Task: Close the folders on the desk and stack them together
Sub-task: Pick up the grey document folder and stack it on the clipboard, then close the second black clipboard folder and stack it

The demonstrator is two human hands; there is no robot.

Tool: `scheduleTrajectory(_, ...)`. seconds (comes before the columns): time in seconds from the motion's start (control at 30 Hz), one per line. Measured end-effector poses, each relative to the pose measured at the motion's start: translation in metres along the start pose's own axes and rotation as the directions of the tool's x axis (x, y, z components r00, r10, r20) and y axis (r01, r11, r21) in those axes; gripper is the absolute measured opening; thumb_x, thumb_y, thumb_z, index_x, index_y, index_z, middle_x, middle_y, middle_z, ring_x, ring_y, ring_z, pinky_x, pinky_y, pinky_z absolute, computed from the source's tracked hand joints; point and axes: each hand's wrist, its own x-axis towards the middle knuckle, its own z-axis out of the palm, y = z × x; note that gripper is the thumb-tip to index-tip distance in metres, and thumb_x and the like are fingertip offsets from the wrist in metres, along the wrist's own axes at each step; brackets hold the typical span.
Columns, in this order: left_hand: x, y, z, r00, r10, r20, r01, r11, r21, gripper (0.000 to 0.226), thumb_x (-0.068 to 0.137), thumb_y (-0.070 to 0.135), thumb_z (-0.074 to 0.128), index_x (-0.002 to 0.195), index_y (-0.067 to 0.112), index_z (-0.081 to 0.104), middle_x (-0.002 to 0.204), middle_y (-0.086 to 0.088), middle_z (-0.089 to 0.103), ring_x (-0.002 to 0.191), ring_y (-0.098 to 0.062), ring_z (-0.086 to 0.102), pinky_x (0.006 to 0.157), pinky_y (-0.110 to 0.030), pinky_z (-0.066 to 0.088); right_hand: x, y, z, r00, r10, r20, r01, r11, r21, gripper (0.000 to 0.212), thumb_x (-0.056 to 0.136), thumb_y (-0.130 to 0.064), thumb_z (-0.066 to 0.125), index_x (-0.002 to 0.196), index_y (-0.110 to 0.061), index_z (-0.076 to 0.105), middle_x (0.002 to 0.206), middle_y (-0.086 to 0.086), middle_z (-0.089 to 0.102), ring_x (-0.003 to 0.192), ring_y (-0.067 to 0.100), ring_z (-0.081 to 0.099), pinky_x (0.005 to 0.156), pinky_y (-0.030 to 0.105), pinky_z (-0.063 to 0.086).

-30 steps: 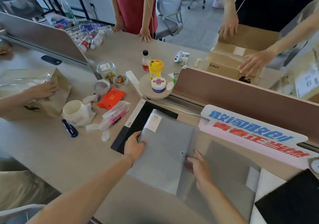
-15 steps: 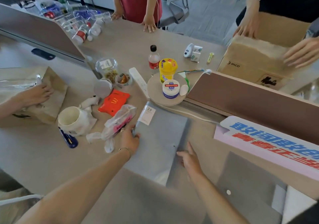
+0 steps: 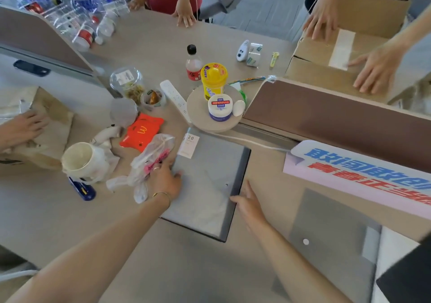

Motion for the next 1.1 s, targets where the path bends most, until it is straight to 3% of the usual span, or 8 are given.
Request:
scheduleTrajectory(0.13,-0.038,0.027,-0.004,0.997,0.068,0.022,-0.067,0.995,-0.07,0.057,0.09,0.022,0.058,0.144,0.032,0.042,0.135,-0.004,0.053,0.118,-0.029,0.057,0.091,-0.035,0.046,-0.026,-0.004,-0.023,0.997,-0.051,-0.056,0.048,0.997,-0.052,0.085,0.083,0.001,0.06,0.156,-0.023,0.024,0.157,0.0,0.033,0.145,0.019,0.034,0.117,0.038,0.032)
scheduleTrajectory(0.27,-0.082,0.053,0.017,0.985,0.147,0.092,-0.126,0.971,-0.201,0.053,0.091,0.01,0.057,0.142,0.023,0.048,0.129,-0.013,0.052,0.123,-0.034,0.052,0.102,-0.049,0.048,-0.054,-0.001,-0.054,0.985,-0.118,-0.129,0.115,0.993,-0.024,0.076,0.084,0.002,0.059,0.152,-0.025,0.035,0.148,0.007,0.046,0.12,0.02,0.056,0.106,0.038,0.042)
scheduleTrajectory(0.43,-0.152,0.086,0.051,0.965,0.196,0.172,-0.144,0.95,-0.277,0.05,0.096,0.008,0.053,0.143,0.021,0.046,0.131,-0.012,0.053,0.119,-0.029,0.054,0.108,-0.043,0.045,-0.095,0.014,-0.102,0.964,-0.186,-0.19,0.19,0.982,0.002,0.069,0.085,0.007,0.053,0.148,-0.02,0.042,0.151,0.007,0.044,0.139,0.023,0.044,0.109,0.041,0.04)
scheduleTrajectory(0.7,-0.25,0.128,0.128,0.922,0.275,0.273,-0.183,0.93,-0.32,0.052,0.089,-0.002,0.049,0.135,0.02,0.054,0.12,-0.013,0.057,0.114,-0.03,0.059,0.101,-0.039,0.047,-0.162,0.069,-0.212,0.944,-0.156,-0.29,0.185,0.98,0.076,0.067,0.083,-0.005,0.064,0.141,-0.033,0.048,0.144,-0.001,0.05,0.129,0.018,0.05,0.111,0.039,0.04)
scheduleTrajectory(0.77,-0.273,0.141,0.15,0.908,0.277,0.314,-0.17,0.929,-0.328,0.051,0.089,0.0,0.046,0.131,0.027,0.056,0.117,-0.008,0.056,0.109,-0.03,0.06,0.094,-0.04,0.051,-0.18,0.081,-0.242,0.937,-0.148,-0.318,0.184,0.979,0.085,0.067,0.086,0.001,0.059,0.145,-0.027,0.045,0.145,0.001,0.048,0.134,0.018,0.047,0.107,0.034,0.041)
scheduleTrajectory(0.9,-0.318,0.171,0.191,0.873,0.346,0.344,-0.234,0.915,-0.328,0.054,0.086,-0.001,0.042,0.1,0.048,0.058,0.092,-0.004,0.062,0.083,-0.031,0.063,0.068,-0.035,0.049,-0.207,0.118,-0.306,0.927,-0.106,-0.36,0.158,0.98,0.12,0.069,0.087,0.003,0.054,0.149,-0.023,0.041,0.148,-0.001,0.045,0.138,0.018,0.042,0.106,0.031,0.04)
scheduleTrajectory(1.03,-0.359,0.205,0.227,0.828,0.384,0.408,-0.31,0.921,-0.238,0.046,0.09,0.0,0.042,0.125,0.024,0.062,0.104,-0.008,0.069,0.08,-0.025,0.061,0.059,-0.027,0.041,-0.231,0.162,-0.367,0.89,-0.029,-0.456,0.112,0.981,0.157,0.066,0.088,0.001,0.054,0.147,-0.027,0.044,0.147,0.004,0.046,0.133,0.02,0.045,0.103,0.03,0.036)
scheduleTrajectory(1.1,-0.373,0.222,0.242,0.806,0.392,0.445,-0.344,0.92,-0.188,0.047,0.092,0.003,0.042,0.131,0.024,0.056,0.111,-0.009,0.069,0.081,-0.026,0.062,0.059,-0.028,0.04,-0.239,0.182,-0.394,0.862,-0.005,-0.507,0.101,0.982,0.162,0.064,0.089,0.001,0.054,0.146,-0.026,0.044,0.147,0.002,0.045,0.127,0.017,0.049,0.095,0.025,0.035)
